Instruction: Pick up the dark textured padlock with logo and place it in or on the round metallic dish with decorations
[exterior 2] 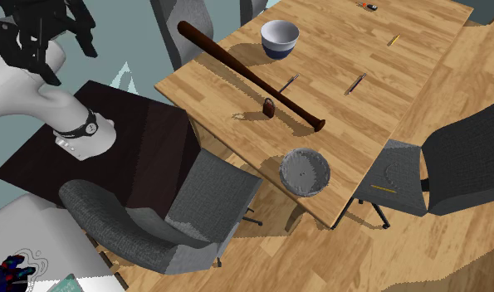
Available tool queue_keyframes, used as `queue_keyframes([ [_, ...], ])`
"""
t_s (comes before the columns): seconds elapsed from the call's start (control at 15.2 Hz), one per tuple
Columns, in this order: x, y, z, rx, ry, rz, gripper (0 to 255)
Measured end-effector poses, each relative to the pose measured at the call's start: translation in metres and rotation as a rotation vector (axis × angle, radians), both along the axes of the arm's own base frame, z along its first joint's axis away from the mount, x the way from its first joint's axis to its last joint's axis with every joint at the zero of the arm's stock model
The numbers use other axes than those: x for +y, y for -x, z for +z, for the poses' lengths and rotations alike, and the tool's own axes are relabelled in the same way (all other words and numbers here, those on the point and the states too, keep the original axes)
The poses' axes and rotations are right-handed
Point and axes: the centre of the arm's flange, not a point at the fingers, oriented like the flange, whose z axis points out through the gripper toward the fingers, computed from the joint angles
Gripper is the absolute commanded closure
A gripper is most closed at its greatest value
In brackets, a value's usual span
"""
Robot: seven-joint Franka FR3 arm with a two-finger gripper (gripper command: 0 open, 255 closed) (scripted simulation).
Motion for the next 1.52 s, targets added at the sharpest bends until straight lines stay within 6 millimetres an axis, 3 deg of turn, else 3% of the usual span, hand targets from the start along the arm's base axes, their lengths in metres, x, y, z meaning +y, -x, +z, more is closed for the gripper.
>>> queue_keyframes([
  [0.2,0.009,-0.006,-0.009,0.0,-0.004,-0.003,0],
  [0.59,0.051,-0.034,-0.063,-0.001,-0.023,-0.018,0],
  [1.52,0.167,-0.111,-0.177,-0.005,-0.071,-0.055,0],
])
